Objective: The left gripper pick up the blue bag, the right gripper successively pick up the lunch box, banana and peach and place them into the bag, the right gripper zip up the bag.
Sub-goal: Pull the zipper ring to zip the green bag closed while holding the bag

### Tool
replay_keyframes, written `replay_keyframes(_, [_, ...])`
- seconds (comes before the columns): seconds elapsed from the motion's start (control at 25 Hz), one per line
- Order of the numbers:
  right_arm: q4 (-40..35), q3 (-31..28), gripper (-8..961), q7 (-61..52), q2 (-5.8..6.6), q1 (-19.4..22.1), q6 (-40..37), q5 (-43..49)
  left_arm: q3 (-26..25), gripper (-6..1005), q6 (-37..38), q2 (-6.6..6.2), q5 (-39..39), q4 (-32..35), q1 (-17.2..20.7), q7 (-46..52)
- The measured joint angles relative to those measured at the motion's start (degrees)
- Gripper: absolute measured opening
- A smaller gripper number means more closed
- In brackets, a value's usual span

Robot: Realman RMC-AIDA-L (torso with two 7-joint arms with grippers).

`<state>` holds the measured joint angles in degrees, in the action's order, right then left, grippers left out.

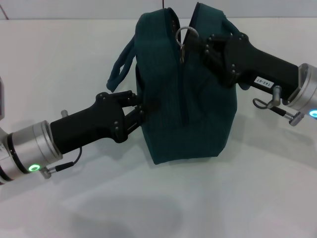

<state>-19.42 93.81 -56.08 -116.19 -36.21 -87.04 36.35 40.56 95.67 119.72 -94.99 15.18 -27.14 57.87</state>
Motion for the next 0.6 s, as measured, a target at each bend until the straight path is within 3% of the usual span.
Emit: replay_keyframes(0.6, [-1.1, -0.3, 6, -2.9, 0.00, 0.2, 1.4, -1.4, 3.0, 144, -0.2, -0.28, -2.4, 0.1, 0.0, -0.5])
